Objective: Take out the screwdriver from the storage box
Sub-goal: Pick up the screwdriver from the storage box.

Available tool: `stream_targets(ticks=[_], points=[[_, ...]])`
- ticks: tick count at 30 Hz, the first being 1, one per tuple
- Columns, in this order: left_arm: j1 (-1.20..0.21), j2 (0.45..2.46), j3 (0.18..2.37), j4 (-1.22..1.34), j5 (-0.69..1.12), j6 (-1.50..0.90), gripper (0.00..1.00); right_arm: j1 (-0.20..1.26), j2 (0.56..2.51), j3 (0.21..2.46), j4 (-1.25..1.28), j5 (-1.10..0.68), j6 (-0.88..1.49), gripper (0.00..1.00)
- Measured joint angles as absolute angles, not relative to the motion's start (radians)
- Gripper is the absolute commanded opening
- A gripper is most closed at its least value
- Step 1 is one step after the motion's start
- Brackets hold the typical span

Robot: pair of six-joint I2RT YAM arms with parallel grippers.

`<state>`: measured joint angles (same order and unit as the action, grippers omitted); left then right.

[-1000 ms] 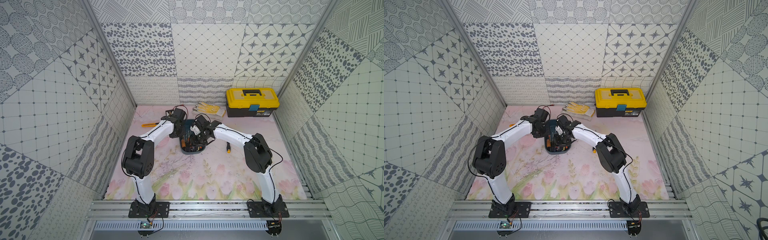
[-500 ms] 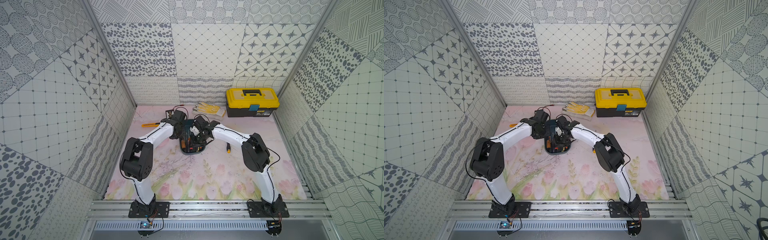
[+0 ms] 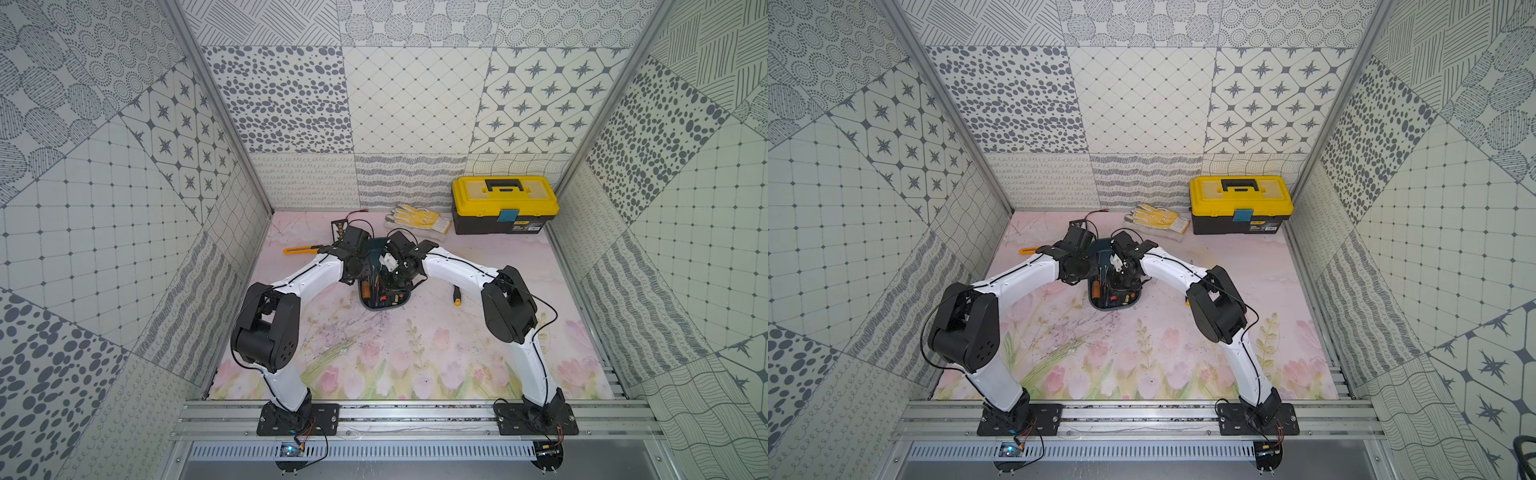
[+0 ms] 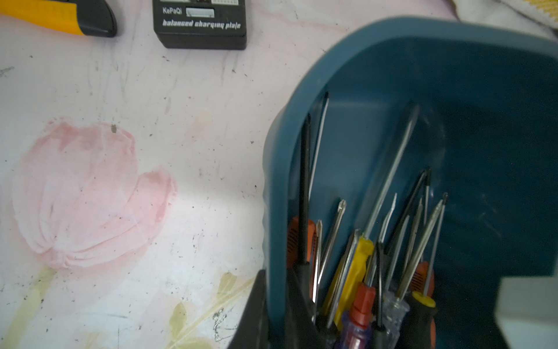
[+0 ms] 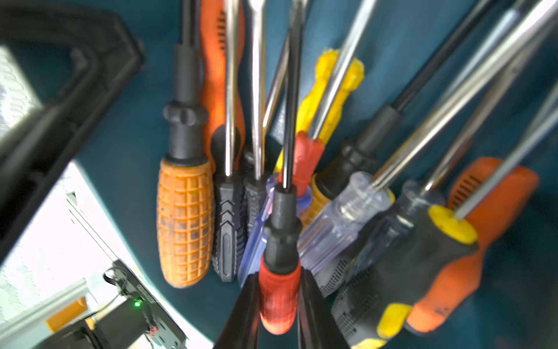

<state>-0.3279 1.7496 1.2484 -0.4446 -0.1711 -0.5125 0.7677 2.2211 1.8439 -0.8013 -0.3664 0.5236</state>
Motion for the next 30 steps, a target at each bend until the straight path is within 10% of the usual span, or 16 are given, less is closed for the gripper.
stream_targets(ticks=[30], points=[[-0.340, 1.746, 1.207, -0.369, -0.205, -0.486, 0.00, 0.768, 1.897, 1.510, -0.527, -0.216, 0.476, 0.00]])
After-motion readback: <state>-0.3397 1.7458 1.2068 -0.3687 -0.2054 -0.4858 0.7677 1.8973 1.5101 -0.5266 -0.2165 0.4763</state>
